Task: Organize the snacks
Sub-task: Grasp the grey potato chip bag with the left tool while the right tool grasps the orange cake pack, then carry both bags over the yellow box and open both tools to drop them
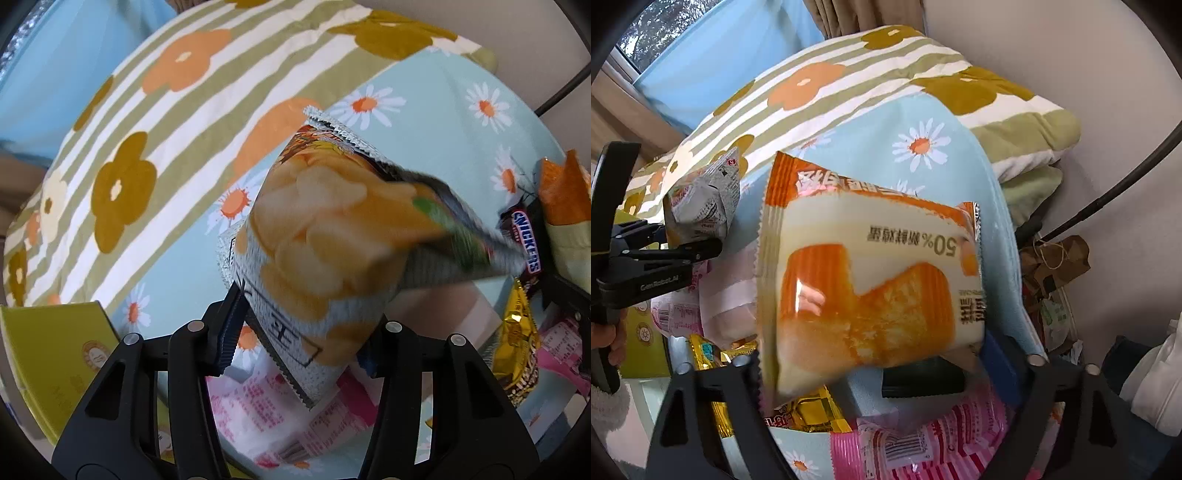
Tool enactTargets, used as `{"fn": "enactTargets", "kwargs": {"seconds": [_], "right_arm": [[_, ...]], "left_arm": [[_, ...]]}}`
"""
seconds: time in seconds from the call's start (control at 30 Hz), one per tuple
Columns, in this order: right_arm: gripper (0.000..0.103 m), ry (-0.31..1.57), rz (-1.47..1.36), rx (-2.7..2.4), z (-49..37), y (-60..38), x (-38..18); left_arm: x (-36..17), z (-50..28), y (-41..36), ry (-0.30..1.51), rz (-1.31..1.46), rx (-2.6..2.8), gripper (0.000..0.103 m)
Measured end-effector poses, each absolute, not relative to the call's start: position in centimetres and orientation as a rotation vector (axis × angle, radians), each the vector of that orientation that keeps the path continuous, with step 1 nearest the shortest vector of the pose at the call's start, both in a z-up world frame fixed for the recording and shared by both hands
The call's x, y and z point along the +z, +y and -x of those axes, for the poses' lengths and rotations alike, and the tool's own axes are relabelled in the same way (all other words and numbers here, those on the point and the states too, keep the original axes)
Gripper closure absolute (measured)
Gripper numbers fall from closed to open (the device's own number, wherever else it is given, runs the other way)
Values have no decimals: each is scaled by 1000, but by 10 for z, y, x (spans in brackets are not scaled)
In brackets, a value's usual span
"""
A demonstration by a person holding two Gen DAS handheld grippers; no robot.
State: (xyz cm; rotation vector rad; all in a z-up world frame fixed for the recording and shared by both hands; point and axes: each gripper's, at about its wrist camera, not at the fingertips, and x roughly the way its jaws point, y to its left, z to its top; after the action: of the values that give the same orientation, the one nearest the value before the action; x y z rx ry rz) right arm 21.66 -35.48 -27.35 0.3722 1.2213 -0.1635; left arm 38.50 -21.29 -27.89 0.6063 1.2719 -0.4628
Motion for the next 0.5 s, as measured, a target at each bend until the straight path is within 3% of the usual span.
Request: {"fn": "enactTargets", "kwargs": {"seconds": [0.1, 0.5], "right_arm": [[33, 1207, -369, -158, -213, -356, -271], [36, 1132, -352, -105, -201, -356, -246]], "left_arm": [[-268, -382, -211, 1257, -583, -458, 57], [-225, -365, -199, 1181, -470, -443, 59]]}}
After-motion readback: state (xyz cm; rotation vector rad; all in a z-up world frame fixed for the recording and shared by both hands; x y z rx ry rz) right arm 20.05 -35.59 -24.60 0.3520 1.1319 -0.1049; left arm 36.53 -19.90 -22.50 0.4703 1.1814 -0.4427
